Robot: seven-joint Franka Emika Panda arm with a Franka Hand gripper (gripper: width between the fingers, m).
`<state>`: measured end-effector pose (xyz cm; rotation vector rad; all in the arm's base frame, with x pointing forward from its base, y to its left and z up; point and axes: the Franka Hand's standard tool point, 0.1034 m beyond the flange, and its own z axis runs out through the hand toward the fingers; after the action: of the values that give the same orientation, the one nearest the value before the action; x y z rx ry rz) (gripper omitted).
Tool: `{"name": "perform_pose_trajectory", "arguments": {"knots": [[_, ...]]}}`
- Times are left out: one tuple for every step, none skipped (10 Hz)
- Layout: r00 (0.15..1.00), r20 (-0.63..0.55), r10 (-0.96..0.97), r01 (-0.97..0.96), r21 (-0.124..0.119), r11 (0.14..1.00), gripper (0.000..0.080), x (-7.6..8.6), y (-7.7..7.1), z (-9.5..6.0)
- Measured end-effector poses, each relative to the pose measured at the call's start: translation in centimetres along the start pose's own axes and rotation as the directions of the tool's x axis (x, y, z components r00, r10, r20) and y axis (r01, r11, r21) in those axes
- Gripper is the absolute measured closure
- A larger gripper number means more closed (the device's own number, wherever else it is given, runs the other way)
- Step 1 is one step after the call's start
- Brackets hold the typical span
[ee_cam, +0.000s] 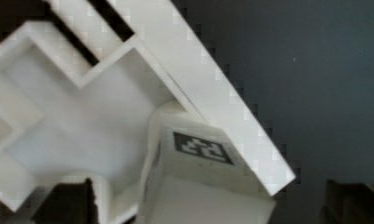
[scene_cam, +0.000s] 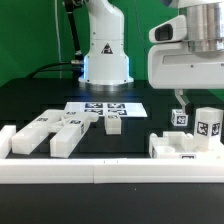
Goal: Assemble chair
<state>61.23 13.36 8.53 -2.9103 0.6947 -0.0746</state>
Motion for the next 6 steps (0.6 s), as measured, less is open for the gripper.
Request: {"name": "perform_pose_trajectory", "arguments": {"knots": [[0.993,0.001,-0.122,0.122,0.000,0.993,0.0152,0.03,0.08,0.05],[0.980,0.001,-0.201,0.201,-0.001,0.980,0.0152,0.05,0.11,0.04],[0.955,0.001,-0.295,0.295,-0.004,0.955,0.0152,0.06,0.12,0.04],[0.928,0.000,-0.373,0.373,-0.011,0.928,0.0150,0.08,0.15,0.04],[0.884,0.000,-0.468,0.468,-0.019,0.883,0.0150,0.15,0.24,0.03],[0.845,0.001,-0.535,0.535,-0.023,0.845,0.0150,0.20,0.30,0.02]]}}
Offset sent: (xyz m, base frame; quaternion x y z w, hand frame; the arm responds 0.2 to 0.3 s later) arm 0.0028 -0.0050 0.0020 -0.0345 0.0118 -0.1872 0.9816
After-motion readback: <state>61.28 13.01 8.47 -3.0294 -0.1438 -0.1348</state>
